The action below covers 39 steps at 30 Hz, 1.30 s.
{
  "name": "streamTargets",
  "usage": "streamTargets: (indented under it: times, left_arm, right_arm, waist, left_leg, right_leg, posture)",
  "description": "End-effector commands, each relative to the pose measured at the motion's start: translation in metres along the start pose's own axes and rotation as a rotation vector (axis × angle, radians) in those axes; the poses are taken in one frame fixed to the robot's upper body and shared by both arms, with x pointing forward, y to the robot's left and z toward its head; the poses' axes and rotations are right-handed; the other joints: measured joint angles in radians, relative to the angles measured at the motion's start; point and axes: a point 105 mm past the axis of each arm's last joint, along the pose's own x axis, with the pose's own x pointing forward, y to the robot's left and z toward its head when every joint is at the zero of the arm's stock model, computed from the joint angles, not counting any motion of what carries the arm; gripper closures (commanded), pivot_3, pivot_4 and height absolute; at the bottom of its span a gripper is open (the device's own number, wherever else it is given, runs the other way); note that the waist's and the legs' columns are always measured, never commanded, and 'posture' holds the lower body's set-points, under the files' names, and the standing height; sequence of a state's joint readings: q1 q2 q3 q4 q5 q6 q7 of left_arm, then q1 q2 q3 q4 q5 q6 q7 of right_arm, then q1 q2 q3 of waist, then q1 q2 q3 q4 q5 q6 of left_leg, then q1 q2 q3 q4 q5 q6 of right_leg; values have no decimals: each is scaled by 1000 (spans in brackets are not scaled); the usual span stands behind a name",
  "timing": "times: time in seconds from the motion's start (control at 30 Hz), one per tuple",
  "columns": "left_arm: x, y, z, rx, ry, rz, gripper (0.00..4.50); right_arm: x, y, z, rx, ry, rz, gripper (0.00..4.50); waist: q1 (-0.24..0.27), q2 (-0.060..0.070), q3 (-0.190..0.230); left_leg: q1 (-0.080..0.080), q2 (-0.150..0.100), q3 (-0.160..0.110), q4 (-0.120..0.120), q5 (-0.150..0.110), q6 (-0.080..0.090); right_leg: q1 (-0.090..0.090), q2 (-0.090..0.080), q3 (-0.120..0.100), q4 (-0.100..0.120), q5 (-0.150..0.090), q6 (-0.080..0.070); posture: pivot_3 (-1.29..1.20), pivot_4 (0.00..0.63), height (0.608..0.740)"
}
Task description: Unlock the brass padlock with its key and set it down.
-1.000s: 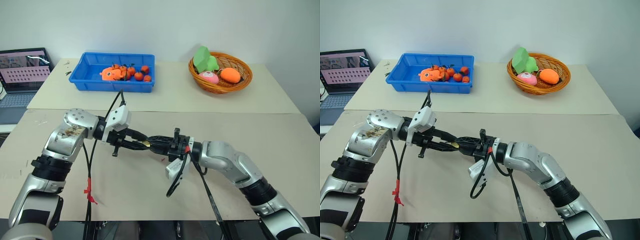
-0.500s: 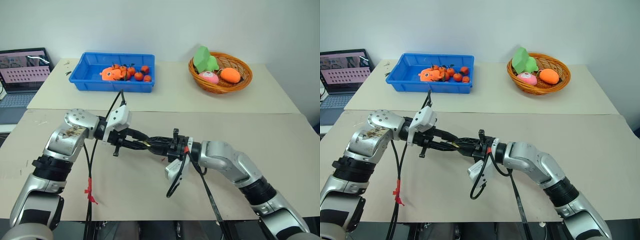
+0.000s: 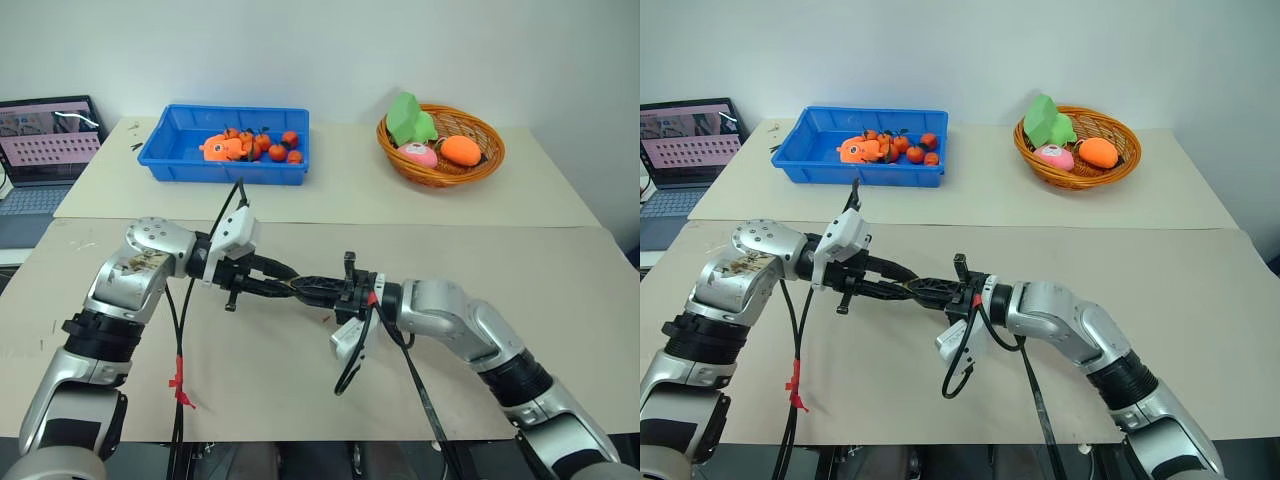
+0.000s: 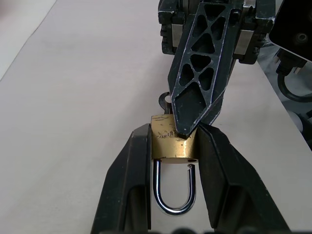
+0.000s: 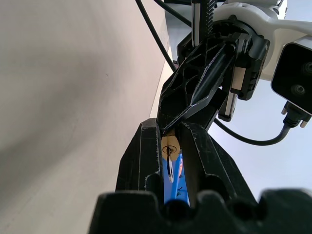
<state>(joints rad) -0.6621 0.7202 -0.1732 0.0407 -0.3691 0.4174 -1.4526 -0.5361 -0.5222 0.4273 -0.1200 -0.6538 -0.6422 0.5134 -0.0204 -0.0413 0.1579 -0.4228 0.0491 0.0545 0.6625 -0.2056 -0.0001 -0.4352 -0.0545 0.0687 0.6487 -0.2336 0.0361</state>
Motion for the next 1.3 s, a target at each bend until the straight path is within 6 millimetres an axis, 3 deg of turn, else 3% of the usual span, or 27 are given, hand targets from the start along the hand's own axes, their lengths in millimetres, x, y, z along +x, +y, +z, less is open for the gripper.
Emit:
streamTargets:
  times: [0.03,0.27,0.3,0.4,0.57,0.73,0.87,1.13,1.3]
  left_arm:
    - [-2,0,13,67,-9,11,3673]
    - [-3,-2,13,61,-12,7,3673]
    - [-4,-2,13,61,-13,8,3173]
    - [-5,-4,15,50,-23,-3,2389]
    - [-8,-6,17,56,-32,-1,702]
    - [-20,4,19,20,-50,87,702]
    - [-39,25,24,-59,-123,233,702]
    - [-64,44,6,-201,-164,398,702]
    - [-59,44,1,-317,-207,402,702]
  right_arm:
    - [2,-13,-1,5,-11,-48,4330]
    - [3,-15,-4,14,0,-61,4330]
    - [3,-15,-4,14,0,-61,4330]
    - [3,-14,-4,17,2,-63,4330]
    - [3,-14,-7,32,15,-67,4330]
    - [-1,-14,-15,49,60,-80,4330]
    - [-5,-16,-23,63,110,-105,4330]
    - [-6,-23,-23,57,124,-131,4330]
    - [-7,-35,-15,26,111,-169,4330]
  waist:
    - [0,0,0]
    - [0,0,0]
    - [0,0,0]
    - [0,0,0]
    - [-1,0,0]
    - [-1,0,0]
    - [0,0,0]
    - [-1,0,0]
    - [-1,0,0]
  left_leg:
    - [0,0,0,0,0,0]
    - [0,0,0,0,0,0]
    - [0,0,0,0,0,0]
    - [0,0,0,0,0,0]
    - [0,0,0,0,0,0]
    - [0,0,0,0,0,0]
    - [0,0,0,0,0,0]
    - [0,0,0,0,0,0]
    - [0,0,0,0,0,0]
  right_leg:
    - [0,0,0,0,0,0]
    - [0,0,0,0,0,0]
    - [0,0,0,0,0,0]
    - [0,0,0,0,0,0]
    - [0,0,0,0,0,0]
    - [0,0,0,0,0,0]
    - [0,0,0,0,0,0]
    - [0,0,0,0,0,0]
    - [0,0,0,1,0,0]
  posture:
    - [0,150,740]
    - [0,150,740]
    - [0,150,740]
    - [0,150,740]
    - [0,150,740]
    - [0,150,740]
    - [0,150,740]
    - [0,150,740]
    - [0,150,740]
